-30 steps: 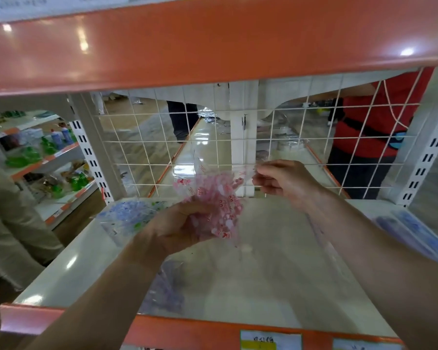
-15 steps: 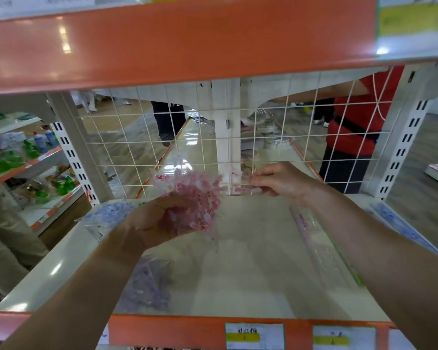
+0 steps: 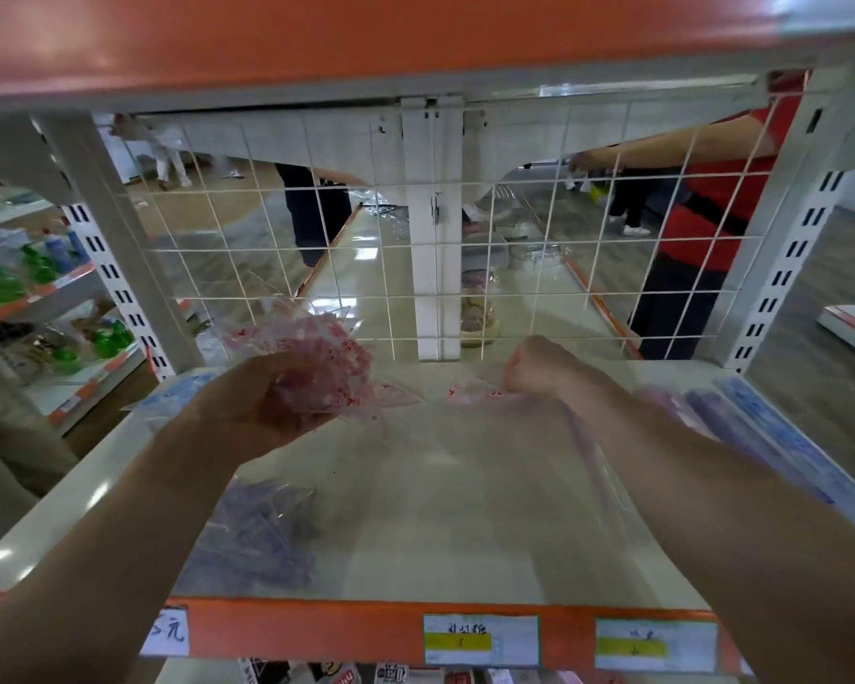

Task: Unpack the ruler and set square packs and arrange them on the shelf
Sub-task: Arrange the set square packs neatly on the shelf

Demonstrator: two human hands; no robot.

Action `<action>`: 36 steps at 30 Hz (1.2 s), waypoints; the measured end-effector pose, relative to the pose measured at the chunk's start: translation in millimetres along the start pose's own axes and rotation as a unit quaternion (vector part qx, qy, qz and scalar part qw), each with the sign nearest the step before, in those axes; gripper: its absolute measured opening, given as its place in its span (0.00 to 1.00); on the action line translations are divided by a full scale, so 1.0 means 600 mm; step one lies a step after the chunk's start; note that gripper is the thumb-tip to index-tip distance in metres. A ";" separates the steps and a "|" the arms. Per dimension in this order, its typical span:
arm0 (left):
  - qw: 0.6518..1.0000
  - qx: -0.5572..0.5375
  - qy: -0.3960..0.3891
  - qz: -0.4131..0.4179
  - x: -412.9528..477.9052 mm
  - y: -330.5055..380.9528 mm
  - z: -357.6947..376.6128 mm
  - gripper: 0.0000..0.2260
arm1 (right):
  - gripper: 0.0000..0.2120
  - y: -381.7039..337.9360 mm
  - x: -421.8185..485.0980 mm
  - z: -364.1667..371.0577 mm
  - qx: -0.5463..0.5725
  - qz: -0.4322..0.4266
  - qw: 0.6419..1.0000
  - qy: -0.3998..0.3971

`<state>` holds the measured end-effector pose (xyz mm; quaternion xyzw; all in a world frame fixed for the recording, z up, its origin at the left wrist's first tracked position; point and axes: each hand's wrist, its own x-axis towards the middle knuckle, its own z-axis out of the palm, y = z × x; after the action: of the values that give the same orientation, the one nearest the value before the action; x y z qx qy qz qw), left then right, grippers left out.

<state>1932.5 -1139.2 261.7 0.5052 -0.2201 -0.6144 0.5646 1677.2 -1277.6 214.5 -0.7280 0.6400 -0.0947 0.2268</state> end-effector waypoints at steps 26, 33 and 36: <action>1.000 0.015 -0.005 -0.006 0.022 -0.002 0.003 0.14 | 0.11 -0.024 -0.001 0.029 -0.164 -0.131 0.978 -0.014; 1.000 -0.003 0.006 -0.028 0.008 -0.004 0.000 0.10 | 0.19 -0.095 -0.030 0.074 -0.169 -0.255 0.952 -0.033; 1.000 -0.008 -0.007 -0.028 0.000 -0.009 0.003 0.06 | 0.21 -0.104 -0.031 0.088 -0.227 -0.255 0.939 -0.051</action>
<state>1928.6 -1138.2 258.1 0.5021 -0.2051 -0.6353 0.5498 1752.0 -1243.5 199.0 -0.9025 0.4254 0.0356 0.0564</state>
